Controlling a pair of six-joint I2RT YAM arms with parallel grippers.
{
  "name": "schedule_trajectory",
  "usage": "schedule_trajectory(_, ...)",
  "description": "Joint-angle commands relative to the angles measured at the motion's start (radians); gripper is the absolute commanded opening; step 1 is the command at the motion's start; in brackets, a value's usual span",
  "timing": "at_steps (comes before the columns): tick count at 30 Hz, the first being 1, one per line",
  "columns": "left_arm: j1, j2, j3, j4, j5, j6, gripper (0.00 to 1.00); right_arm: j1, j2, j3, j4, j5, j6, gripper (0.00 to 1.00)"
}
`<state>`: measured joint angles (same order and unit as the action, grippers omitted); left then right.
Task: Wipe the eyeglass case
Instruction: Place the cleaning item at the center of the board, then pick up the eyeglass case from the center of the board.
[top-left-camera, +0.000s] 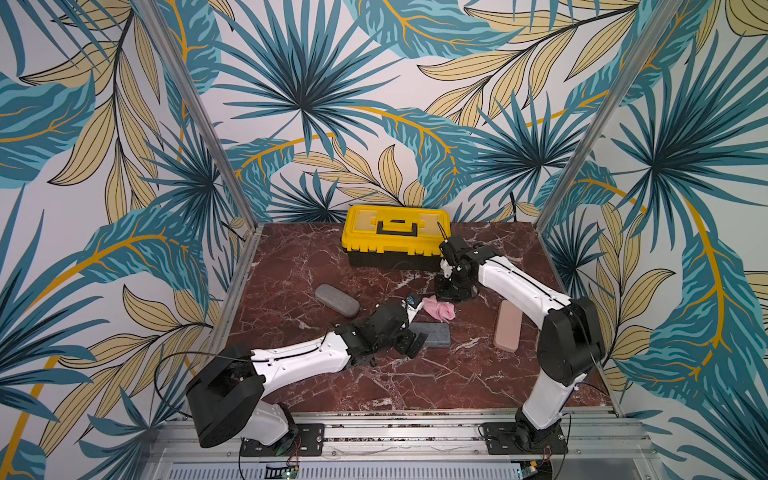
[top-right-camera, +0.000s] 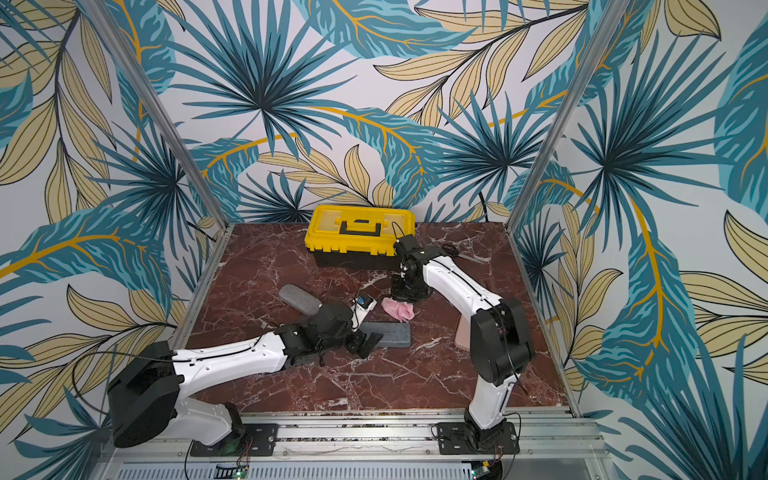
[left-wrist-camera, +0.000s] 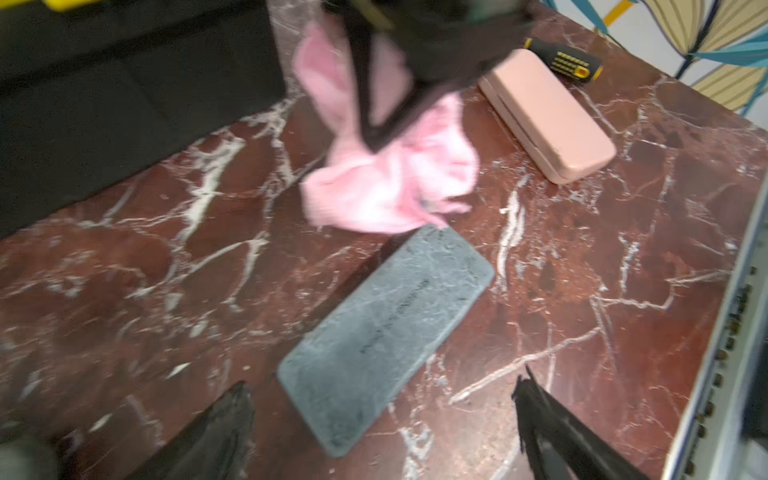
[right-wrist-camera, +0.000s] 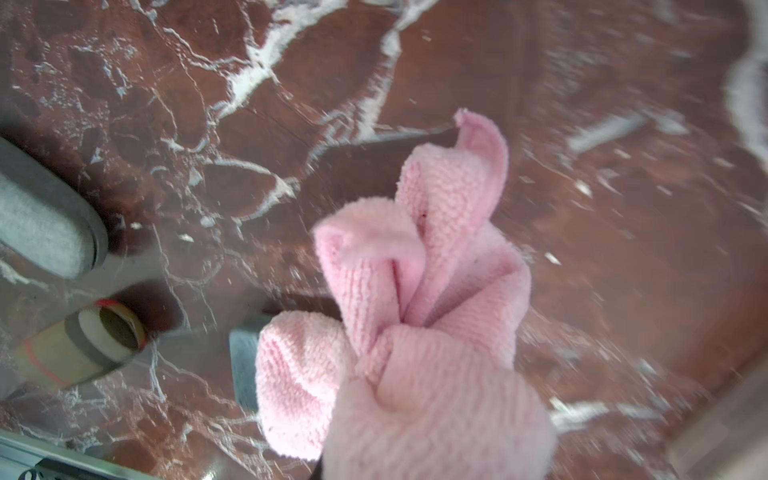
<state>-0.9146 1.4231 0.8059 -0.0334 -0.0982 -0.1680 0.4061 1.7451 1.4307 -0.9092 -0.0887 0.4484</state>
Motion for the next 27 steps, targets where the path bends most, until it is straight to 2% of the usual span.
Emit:
schedule_trajectory(1, 0.054, 0.008, -0.062, 0.108, -0.017, 0.068, 1.00, -0.002, -0.064, -0.122, -0.031, 0.041, 0.011, 0.00)
schedule_trajectory(4, 0.085, 0.095, -0.018, 0.147, 0.112, 0.124, 1.00, -0.008, -0.128, -0.232, -0.022, 0.040, 0.043, 0.00)
schedule_trajectory(9, 0.090, 0.260, 0.102, 0.097, 0.273, 0.184, 1.00, -0.011, -0.189, -0.365, 0.025, 0.006, 0.086, 0.00)
schedule_trajectory(13, 0.095, 0.328, 0.110, 0.097, 0.317, 0.185, 1.00, -0.012, -0.171, -0.382, 0.058, 0.000, 0.095, 0.00)
schedule_trajectory(20, 0.095, 0.271, 0.040, 0.081, 0.351, 0.172, 1.00, -0.019, -0.085, -0.307, 0.049, 0.015, 0.055, 0.00)
schedule_trajectory(27, 0.073, 0.176, -0.046, 0.071, 0.329, 0.171, 1.00, -0.020, -0.087, -0.270, 0.017, 0.030, 0.030, 0.00)
